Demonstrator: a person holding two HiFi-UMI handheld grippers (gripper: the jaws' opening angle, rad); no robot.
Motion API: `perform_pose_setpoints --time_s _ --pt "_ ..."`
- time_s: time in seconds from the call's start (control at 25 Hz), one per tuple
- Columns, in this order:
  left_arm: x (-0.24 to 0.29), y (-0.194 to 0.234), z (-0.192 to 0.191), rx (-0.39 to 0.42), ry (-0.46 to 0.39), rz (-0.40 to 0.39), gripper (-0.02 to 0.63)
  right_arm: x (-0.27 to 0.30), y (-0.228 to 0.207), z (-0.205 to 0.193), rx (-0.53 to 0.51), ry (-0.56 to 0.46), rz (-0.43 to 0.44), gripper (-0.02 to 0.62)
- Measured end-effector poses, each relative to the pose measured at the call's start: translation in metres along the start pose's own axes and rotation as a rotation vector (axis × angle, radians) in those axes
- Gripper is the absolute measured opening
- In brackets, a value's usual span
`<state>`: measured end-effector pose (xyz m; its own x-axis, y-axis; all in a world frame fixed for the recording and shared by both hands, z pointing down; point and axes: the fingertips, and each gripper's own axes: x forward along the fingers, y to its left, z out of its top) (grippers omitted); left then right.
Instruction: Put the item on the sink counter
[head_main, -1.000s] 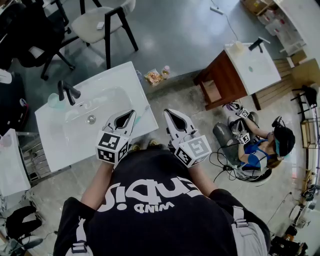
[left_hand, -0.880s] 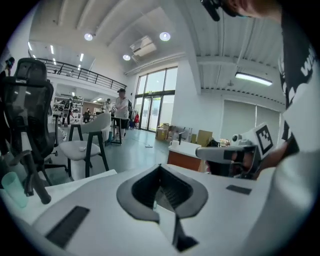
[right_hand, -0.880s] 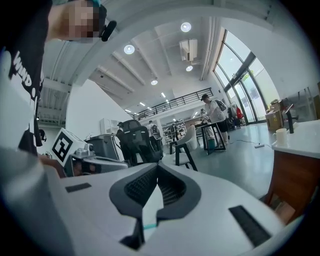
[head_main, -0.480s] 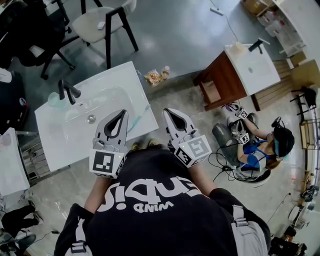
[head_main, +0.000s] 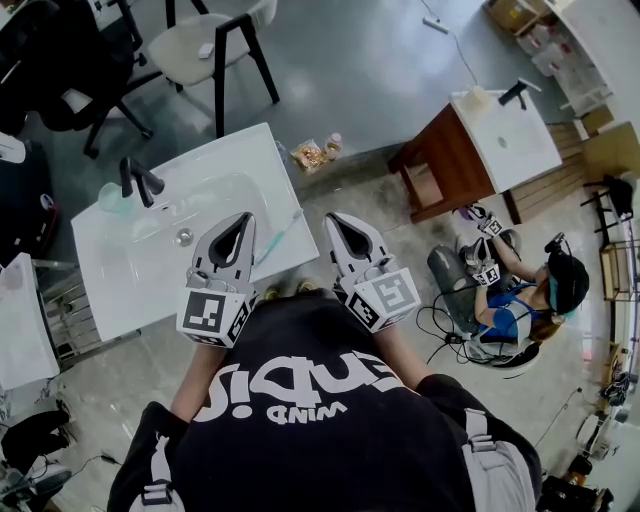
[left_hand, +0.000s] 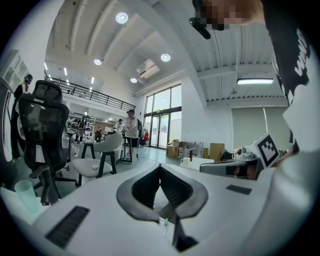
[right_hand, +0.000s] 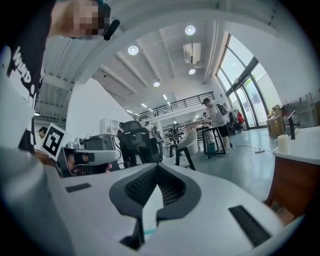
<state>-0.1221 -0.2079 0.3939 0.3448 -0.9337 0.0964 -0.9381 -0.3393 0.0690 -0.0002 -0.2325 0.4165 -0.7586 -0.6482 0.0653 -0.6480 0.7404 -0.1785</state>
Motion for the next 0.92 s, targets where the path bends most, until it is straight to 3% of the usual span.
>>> perform_pose_setpoints --time_s 0.92 --pt "0.0038 0.0092 -0.0061 -0.049 0.018 0.0 0.021 0.0093 0.009 0.0069 -0.025 -0.011 0.028 0.018"
